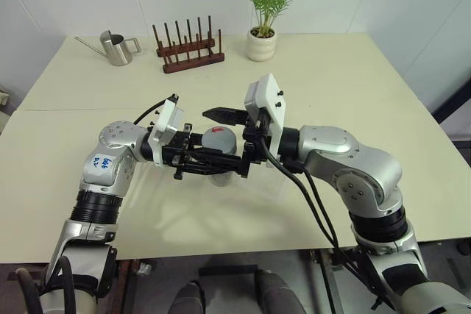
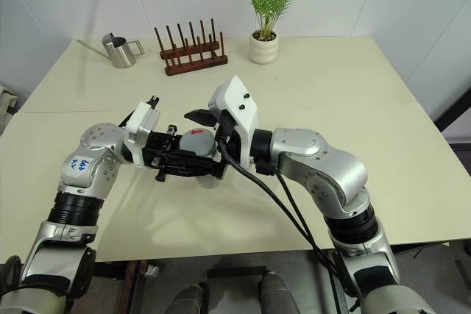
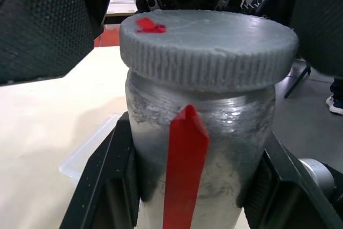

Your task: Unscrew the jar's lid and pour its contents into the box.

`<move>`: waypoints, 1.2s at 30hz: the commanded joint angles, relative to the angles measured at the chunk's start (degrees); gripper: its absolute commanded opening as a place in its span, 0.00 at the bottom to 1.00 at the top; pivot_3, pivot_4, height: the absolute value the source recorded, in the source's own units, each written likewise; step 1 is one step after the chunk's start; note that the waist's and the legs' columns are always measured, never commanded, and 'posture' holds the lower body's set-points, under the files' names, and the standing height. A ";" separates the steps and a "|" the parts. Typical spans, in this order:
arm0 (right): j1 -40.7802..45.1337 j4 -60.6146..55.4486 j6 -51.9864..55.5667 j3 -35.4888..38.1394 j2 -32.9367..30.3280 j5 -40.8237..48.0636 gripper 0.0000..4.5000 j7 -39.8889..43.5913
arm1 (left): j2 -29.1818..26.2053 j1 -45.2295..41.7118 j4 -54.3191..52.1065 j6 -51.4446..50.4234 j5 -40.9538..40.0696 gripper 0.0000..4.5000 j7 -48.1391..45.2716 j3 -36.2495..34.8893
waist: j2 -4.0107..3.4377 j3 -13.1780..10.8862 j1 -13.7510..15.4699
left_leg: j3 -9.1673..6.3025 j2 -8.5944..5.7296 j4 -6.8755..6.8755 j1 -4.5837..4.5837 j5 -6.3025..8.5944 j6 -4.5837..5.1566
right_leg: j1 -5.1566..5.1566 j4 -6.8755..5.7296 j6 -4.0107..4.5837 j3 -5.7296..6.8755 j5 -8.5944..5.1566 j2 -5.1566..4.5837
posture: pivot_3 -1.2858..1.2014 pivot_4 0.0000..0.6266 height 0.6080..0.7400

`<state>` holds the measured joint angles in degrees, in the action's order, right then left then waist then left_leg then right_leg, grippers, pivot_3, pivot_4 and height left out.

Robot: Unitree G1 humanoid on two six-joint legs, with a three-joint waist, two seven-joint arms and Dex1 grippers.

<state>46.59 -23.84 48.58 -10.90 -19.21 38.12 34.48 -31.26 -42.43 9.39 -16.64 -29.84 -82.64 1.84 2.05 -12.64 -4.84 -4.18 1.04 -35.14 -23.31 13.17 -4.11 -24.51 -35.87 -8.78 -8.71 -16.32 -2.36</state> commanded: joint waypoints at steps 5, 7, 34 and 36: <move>-0.07 -0.49 -1.29 1.80 0.16 -0.48 0.99 0.48 | -0.03 0.17 -2.58 0.01 -0.61 0.43 0.10 -0.22 | 0.00 0.00 -0.01 | 0.00 0.00 0.00 0.00 0.00 0.00 | 0.00 -0.01 0.00 0.00 0.00 0.00 | 0.52 0.24 1.00; -0.37 -0.41 -1.20 2.50 -0.39 -0.32 0.99 0.83 | 0.10 0.08 -2.47 0.26 -0.58 0.43 0.13 -0.26 | 0.00 0.00 0.01 | 0.00 0.00 0.00 0.00 0.00 0.00 | 0.00 -0.01 0.00 0.00 0.00 0.00 | 0.52 0.24 1.00; -3.01 -0.59 -1.60 7.37 -9.39 0.34 0.99 4.53 | 0.76 0.11 -1.90 1.23 0.02 0.43 0.42 -0.17 | 0.00 0.00 0.05 | 0.00 0.00 -0.01 0.00 0.00 0.00 | 0.00 -0.01 0.00 0.00 0.00 0.00 | 0.52 0.24 1.00; -3.37 -1.13 -1.23 7.64 -9.79 0.63 0.99 4.27 | 0.78 0.09 -1.89 1.26 0.05 0.43 0.40 -0.15 | 0.00 0.00 0.08 | 0.00 0.00 -0.01 0.00 0.00 0.00 | 0.00 0.00 0.00 0.00 0.00 0.00 | 0.52 0.24 1.00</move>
<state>43.39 -24.53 47.36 -6.88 -27.79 39.43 40.82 -30.39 -42.28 9.46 -16.56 -28.98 -80.86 1.88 2.05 -12.64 -4.76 -4.17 1.03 -35.14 -23.31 13.17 -4.11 -24.51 -35.87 -8.78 -8.71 -16.32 -2.37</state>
